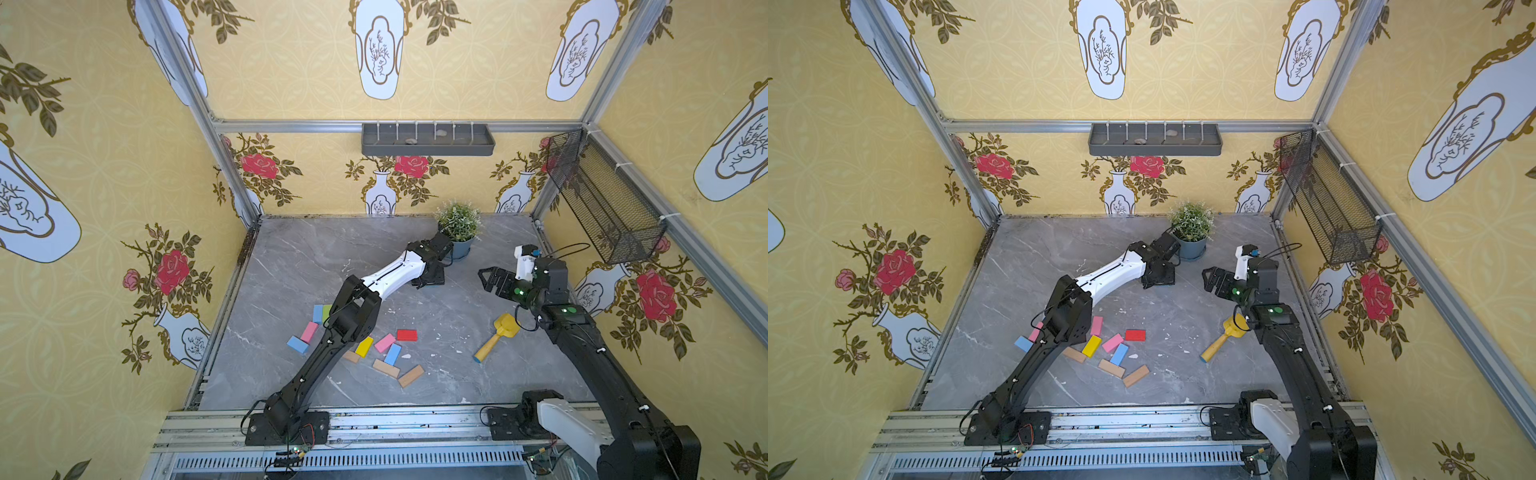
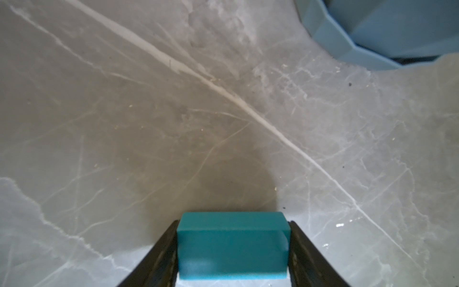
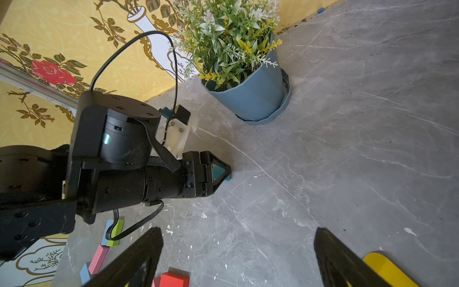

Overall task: Assemble the number 8 with building blocks
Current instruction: Place the building block at the center of the board.

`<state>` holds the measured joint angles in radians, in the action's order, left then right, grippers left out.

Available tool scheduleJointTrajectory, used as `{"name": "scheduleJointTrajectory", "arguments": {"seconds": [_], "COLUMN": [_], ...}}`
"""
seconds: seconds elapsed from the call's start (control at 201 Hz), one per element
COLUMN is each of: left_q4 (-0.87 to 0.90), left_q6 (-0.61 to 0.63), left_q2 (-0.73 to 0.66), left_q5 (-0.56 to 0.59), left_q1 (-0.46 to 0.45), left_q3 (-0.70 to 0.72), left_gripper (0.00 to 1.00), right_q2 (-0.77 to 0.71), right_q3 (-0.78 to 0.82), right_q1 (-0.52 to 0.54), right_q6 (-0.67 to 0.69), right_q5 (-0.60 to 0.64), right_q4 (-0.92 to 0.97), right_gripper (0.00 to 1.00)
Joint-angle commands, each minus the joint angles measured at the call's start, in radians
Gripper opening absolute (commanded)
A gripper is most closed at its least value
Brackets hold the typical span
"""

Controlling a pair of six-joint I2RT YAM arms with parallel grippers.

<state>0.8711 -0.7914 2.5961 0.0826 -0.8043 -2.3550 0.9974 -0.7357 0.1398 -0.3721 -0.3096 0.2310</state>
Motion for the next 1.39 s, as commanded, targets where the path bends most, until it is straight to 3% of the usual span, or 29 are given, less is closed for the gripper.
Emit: {"name": "scheduleJointTrajectory", "arguments": {"seconds": [0.0,0.498,0.831,1.055,1.389], "left_q4": [0.009,-0.01,-0.073,-0.151,-0.324], "left_q6": [-0.013,-0.029,0.007,0.045,0.068], "left_q2": [0.023,-0.007,-0.264,-0.519,-0.911], "left_q5": [-0.004,-0.009,0.078,0.156,0.141], "left_q1": [0.001,0.001,0.001,0.002,0.056], "left_q3": [0.003,0.024,0.181,0.455,0.975], "left_gripper": [0.65,0.78,0.89,0.99,1.0], "right_q2": [0.0,0.007,0.018,0.034,0.115], "right_q3": [0.002,0.009,0.001,-0.011,-0.01], "right_q1": [0.0,-0.002,-0.002,0.0,0.031], "right_q6": [0.0,0.001,-0.009,-0.037,-0.1], "right_q5": [-0.007,-0.008,-0.021,-0.049,-0.052], "right_q4": [-0.04,-0.045,-0.034,0.0,0.04], "right_gripper": [0.98,0.98,0.98,0.98,0.98]}}
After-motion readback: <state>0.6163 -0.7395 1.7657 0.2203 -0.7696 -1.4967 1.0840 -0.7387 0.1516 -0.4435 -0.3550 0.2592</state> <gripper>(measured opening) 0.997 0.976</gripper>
